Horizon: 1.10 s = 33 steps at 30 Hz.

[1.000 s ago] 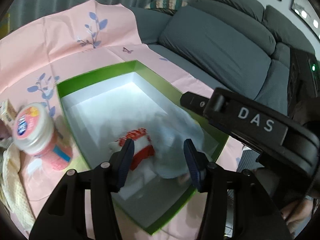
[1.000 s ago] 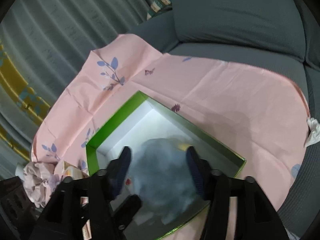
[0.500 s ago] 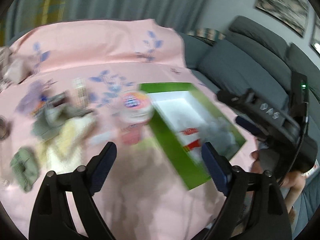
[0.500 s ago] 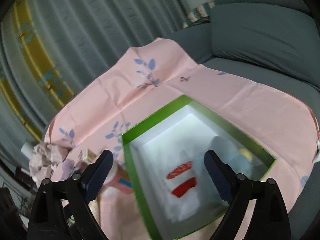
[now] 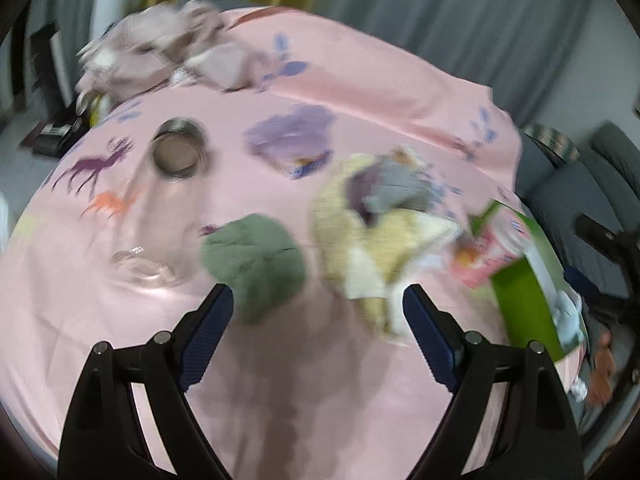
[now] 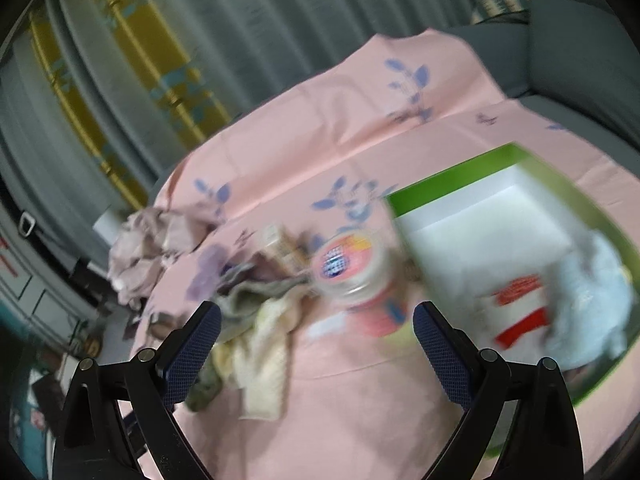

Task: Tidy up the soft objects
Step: 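Return the right gripper to the table and grasp the lavender mesh bath puff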

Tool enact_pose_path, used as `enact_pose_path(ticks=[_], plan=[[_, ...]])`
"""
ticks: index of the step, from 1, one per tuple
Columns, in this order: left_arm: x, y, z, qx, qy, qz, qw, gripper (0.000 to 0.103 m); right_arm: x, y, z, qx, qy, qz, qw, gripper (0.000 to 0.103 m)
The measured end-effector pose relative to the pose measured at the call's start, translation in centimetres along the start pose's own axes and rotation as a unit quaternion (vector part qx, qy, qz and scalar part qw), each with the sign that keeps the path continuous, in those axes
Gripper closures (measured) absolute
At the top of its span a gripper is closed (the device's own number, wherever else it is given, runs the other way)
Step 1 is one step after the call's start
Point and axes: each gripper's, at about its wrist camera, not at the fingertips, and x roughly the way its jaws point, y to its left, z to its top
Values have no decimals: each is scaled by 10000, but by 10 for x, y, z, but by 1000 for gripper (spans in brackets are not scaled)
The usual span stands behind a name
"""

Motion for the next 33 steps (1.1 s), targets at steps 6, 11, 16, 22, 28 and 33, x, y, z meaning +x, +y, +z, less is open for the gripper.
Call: enact_pose_path(ticks=[6, 11, 16, 22, 28, 33], plan=[[2, 34, 8, -542, -30, 156, 9984, 17, 30, 57, -8, -551, 510, 306, 9967, 6], [4, 55, 13, -867, 5, 143, 9961, 18, 81, 117, 7, -775, 843, 486, 9922, 7], [2, 61, 18, -912, 31, -12, 9958, 21, 155, 166, 27, -935, 1106, 256, 9891, 10], [12, 72, 22, -1078, 244, -112, 9938, 33, 248, 191, 32, -1349, 1525, -44, 9791, 19], [16, 77, 25, -1177, 381, -217, 9921, 39, 301, 185, 26, -1292, 1912, -360, 9723, 63], [17, 73, 24, -1070, 375, -158, 9934, 39, 290, 177, 20, -1446, 1928, -232, 9702, 92]])
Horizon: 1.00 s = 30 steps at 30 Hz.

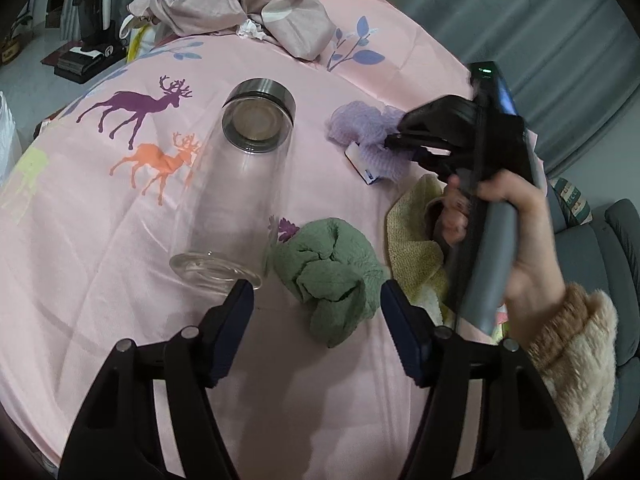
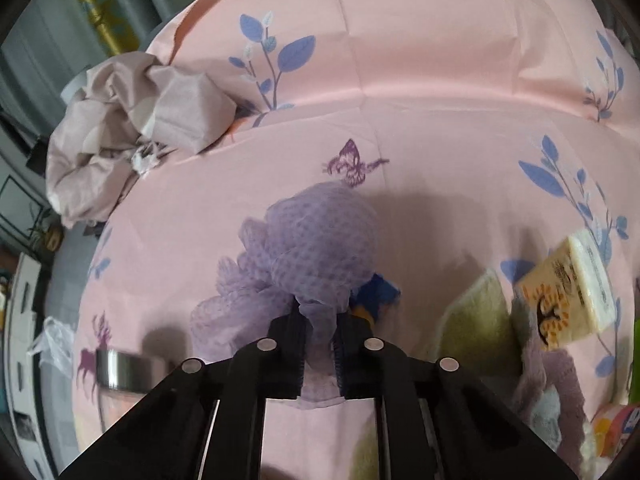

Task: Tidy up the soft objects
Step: 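Return the right gripper to the table and grasp the lavender mesh bath puff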

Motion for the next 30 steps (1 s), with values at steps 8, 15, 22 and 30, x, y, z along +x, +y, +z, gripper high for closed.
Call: enact_pose_path(ticks=[8, 15, 22, 30], plan=[[-6, -4, -5, 26, -132, 60, 9999, 39, -100, -16, -42, 115, -449, 809, 9956, 92], [-7, -8, -10, 17, -111, -57, 9999, 39, -152, -36, -117, 123, -178, 1403, 9899, 92], [-4, -14, -17, 103, -62, 50, 9999, 39, -129, -68, -160, 500, 694, 970, 9916, 89], [5, -43, -35, 613, 182, -350, 9973, 39, -159, -96, -158, 965, -45, 659, 9931, 25]])
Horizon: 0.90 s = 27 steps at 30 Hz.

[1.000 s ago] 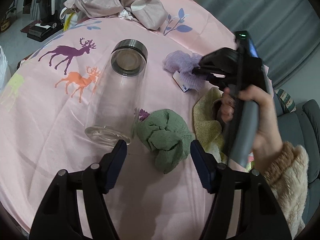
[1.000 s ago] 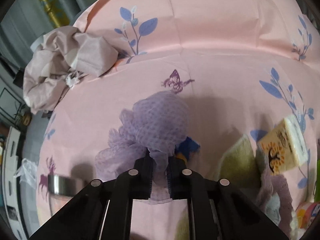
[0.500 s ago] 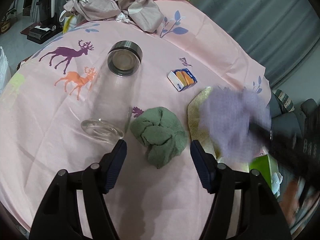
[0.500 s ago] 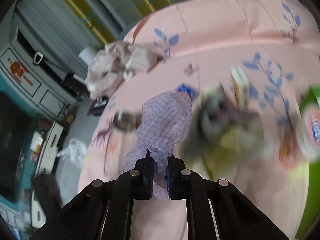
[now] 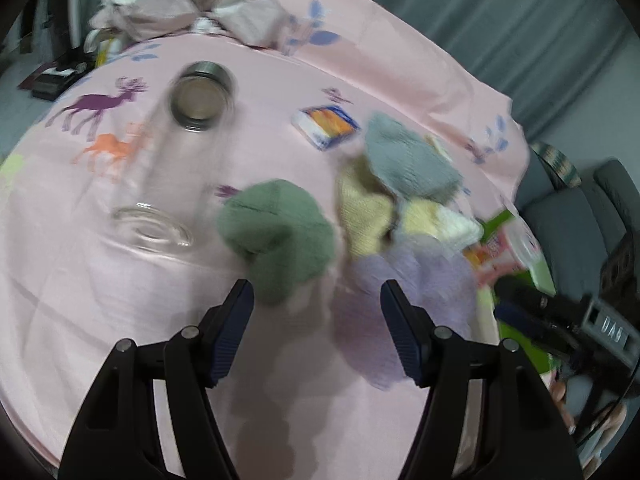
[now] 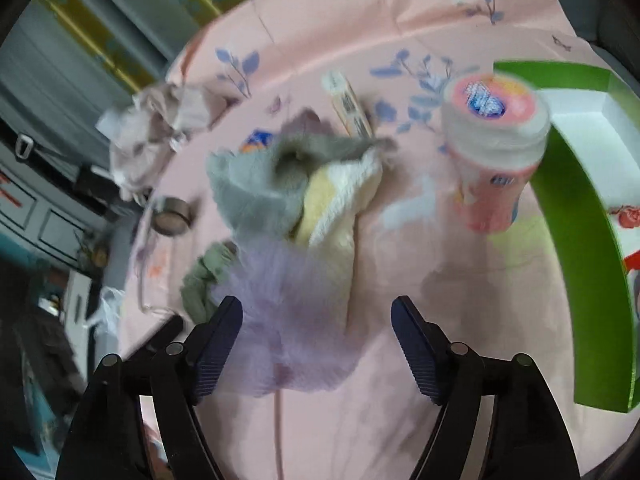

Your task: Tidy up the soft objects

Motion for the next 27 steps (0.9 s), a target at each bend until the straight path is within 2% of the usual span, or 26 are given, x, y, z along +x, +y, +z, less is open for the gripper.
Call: enact_pose_path(ticks=[4, 7, 11, 12, 16, 18, 24, 27], plan=[[9, -18, -10, 267, 239, -439, 9984, 39, -6, 2, -4, 13, -45, 244, 9997, 25], [21, -30, -19, 402, 480, -600, 9962, 39, -1, 4, -8, -52, 93, 445, 9990, 25], [39, -37, -26, 499, 711, -508, 9949, 39, 14, 9, -16, -59, 208, 505, 9985, 27], [43, -37, -28, 514, 750, -451, 9948, 41, 18, 10, -17, -57, 230, 483, 9986, 33], [56, -34, -32, 418, 869, -436, 9944, 57, 34, 11, -21, -123, 419, 427, 9981, 48], [59, -34, -32, 412, 843, -427, 9947, 58, 42, 10, -22, -127, 506, 392, 9979, 55], [62, -33, -32, 459, 819, -421, 9947, 75, 68, 4, -24, 31, 969, 629, 9933, 56], [61, -33, -33, 479, 809, -473, 9944, 84, 73, 5, -25, -12, 987, 692, 9927, 57]])
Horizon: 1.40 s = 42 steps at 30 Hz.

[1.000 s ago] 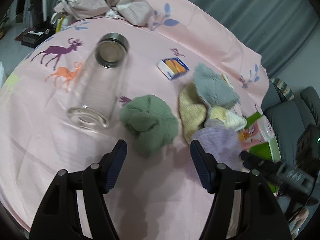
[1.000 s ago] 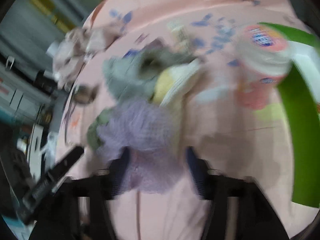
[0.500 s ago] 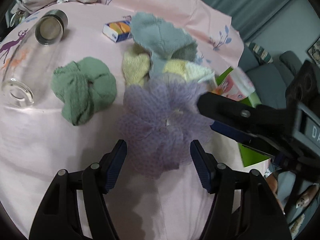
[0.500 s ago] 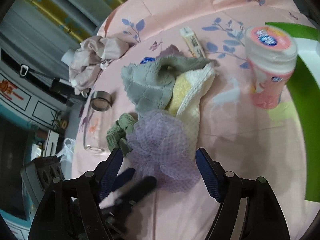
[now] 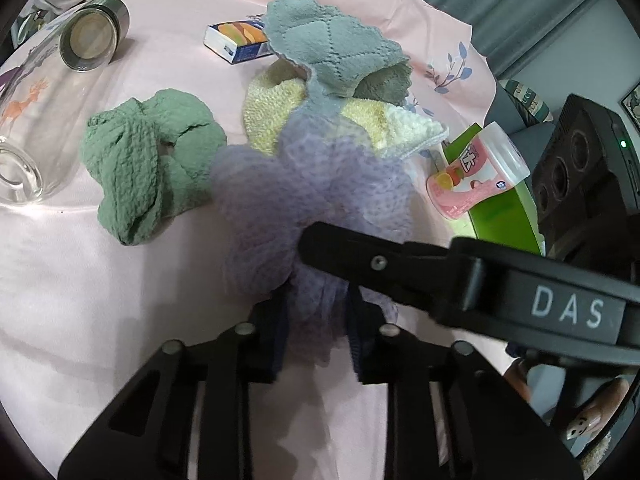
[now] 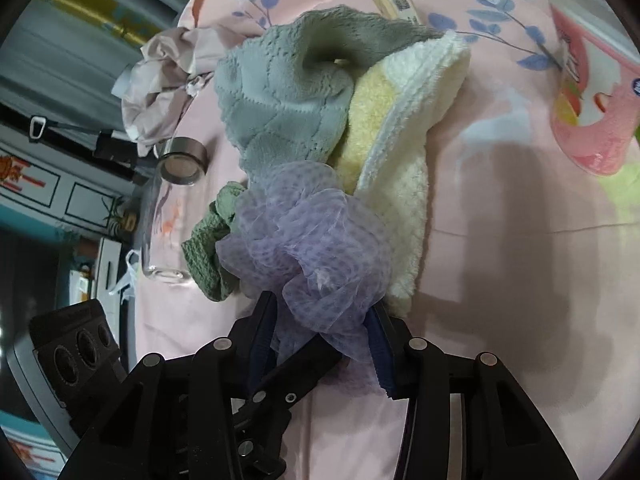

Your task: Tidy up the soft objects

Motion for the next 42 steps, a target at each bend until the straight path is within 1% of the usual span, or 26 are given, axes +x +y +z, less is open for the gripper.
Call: enact_pose_path(ticks=[2, 6, 10, 16, 20, 25, 28, 30, 35, 42], plan=[[-2, -2, -1, 16, -85, -70, 9999, 90, 3, 2, 0, -55, 46, 83, 9999, 61], [-14, -12, 1, 228, -392, -140, 9989, 90, 0, 6, -3, -116, 112, 289, 9995, 61], [-28, -19, 0, 412, -696, -161, 9966, 90, -12, 16, -5, -301, -103, 442, 9985, 61], [-49, -26, -3, 651, -1109, -189, 9915, 90, -33, 29, -9, -581, -463, 527, 9958, 61], [-61, -37, -3, 812, -1418, -280, 9862, 90, -51, 38, -11, -786, -747, 535, 9927, 61], [-69, -52, -1, 981, -1689, -363, 9801, 90, -72, 44, -12, -936, -1062, 511, 9886, 61], [-75, -65, -1, 1084, -1921, -413, 9745, 91, -87, 42, -14, -984, -1269, 532, 9856, 61], [-78, -76, 1, 1203, -2058, -472, 9700, 91, -100, 41, -14, -1000, -1486, 516, 9825, 62], [-74, -106, 9, 1486, -2119, -602, 9640, 92, -129, 27, -13, -857, -1914, 432, 9768, 63], [-54, -166, 20, 1996, -1946, -818, 9569, 91, -174, -16, -13, -341, -2578, 335, 9650, 63]])
